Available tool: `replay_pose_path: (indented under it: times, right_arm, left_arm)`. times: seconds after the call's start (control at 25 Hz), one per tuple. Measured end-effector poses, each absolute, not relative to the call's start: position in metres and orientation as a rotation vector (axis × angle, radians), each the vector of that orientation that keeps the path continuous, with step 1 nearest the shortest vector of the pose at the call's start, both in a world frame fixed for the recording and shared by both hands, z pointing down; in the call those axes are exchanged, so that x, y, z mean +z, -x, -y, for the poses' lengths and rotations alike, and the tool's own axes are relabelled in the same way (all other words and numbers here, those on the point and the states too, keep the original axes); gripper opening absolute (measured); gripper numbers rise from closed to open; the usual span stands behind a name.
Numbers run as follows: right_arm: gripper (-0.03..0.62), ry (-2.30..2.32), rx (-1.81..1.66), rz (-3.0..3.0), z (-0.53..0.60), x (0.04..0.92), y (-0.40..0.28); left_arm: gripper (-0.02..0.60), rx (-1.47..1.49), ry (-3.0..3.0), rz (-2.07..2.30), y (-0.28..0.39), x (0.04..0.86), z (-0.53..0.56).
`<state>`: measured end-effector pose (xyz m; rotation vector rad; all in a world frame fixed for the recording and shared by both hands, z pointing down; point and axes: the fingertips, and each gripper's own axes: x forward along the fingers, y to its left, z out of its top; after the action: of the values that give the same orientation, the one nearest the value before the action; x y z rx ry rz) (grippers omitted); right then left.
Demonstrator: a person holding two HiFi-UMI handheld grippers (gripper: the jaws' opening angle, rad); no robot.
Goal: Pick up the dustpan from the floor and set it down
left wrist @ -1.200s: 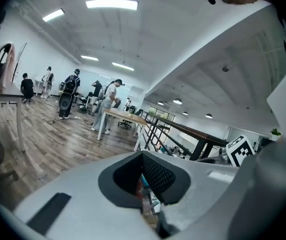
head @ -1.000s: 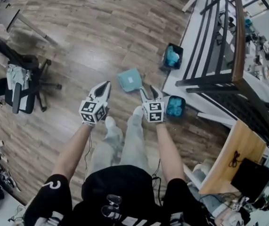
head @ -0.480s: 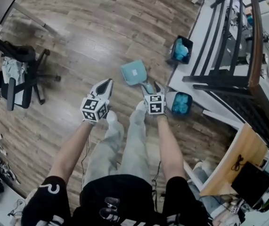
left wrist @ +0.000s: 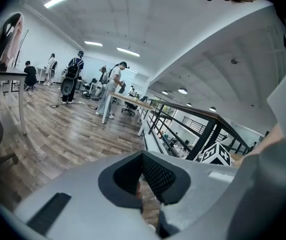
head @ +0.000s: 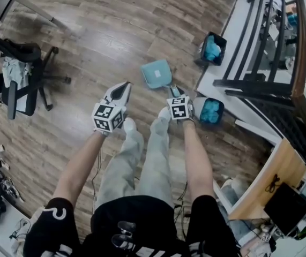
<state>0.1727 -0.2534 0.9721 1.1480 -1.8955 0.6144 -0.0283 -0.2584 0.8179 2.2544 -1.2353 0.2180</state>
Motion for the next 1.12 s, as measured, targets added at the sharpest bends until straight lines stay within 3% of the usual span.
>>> replay_pose_path:
  times: [0.52,1.12]
  right_arm:
    - [0.086,-1.297,0.745,1.868,0.242,0.941,-0.188]
    - [0.087,-1.427,0.644,2.011,0.234,0.737,-0.181]
  left_arm:
    - [-0.003,0.204,-2.257,1.234,0.026,0.800,0.257]
    - [-0.003,0.196,-2.290,1.290,0.038,0.667,0.240]
